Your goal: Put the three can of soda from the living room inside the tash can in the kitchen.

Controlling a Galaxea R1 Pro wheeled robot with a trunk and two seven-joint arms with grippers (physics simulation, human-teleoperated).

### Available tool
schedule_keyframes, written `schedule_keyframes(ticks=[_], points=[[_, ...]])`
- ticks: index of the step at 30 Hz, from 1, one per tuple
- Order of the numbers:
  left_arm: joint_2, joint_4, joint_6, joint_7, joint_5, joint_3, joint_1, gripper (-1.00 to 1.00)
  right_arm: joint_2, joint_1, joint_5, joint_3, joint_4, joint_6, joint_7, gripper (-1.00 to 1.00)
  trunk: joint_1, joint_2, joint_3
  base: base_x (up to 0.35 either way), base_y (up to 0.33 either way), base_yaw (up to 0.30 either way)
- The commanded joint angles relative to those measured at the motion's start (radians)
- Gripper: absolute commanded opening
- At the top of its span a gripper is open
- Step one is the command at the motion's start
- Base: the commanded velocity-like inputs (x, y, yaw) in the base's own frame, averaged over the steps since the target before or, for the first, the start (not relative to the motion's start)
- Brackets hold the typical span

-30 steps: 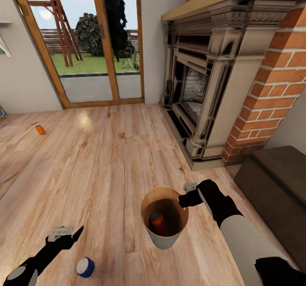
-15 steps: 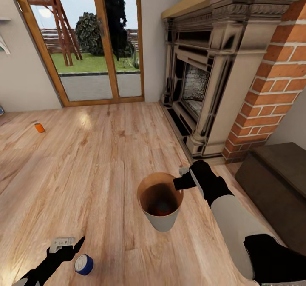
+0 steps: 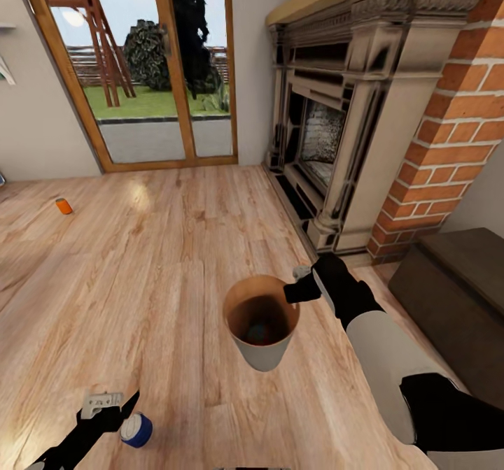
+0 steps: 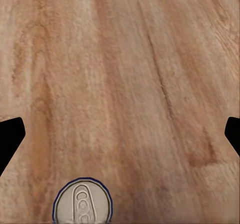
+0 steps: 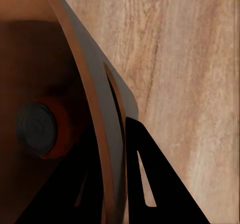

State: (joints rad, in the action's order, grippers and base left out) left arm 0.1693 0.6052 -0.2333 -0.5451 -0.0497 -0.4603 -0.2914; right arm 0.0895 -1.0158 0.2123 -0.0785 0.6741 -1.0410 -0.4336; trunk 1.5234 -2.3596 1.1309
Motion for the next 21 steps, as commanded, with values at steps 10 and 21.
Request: schedule_keyframes(ticks=[10,21], points=[[0.012,-0.001,0.006,-0.001,0.002,-0.005,0.0,1.0,-0.002,-0.001,-0.037,0.003,0.0,-0.006,-0.01,-1.0,0.038,-0.07,0.031,0.0,0.0,0.0],[0.02,-0.005,0.012,-0.001,0.0,-0.006,0.0,1.0,-0.001,-0.001,-0.037,0.001,0.0,-0.006,-0.01,-1.0,0.077,-0.141,0.066,0.0,0.0,0.0]])
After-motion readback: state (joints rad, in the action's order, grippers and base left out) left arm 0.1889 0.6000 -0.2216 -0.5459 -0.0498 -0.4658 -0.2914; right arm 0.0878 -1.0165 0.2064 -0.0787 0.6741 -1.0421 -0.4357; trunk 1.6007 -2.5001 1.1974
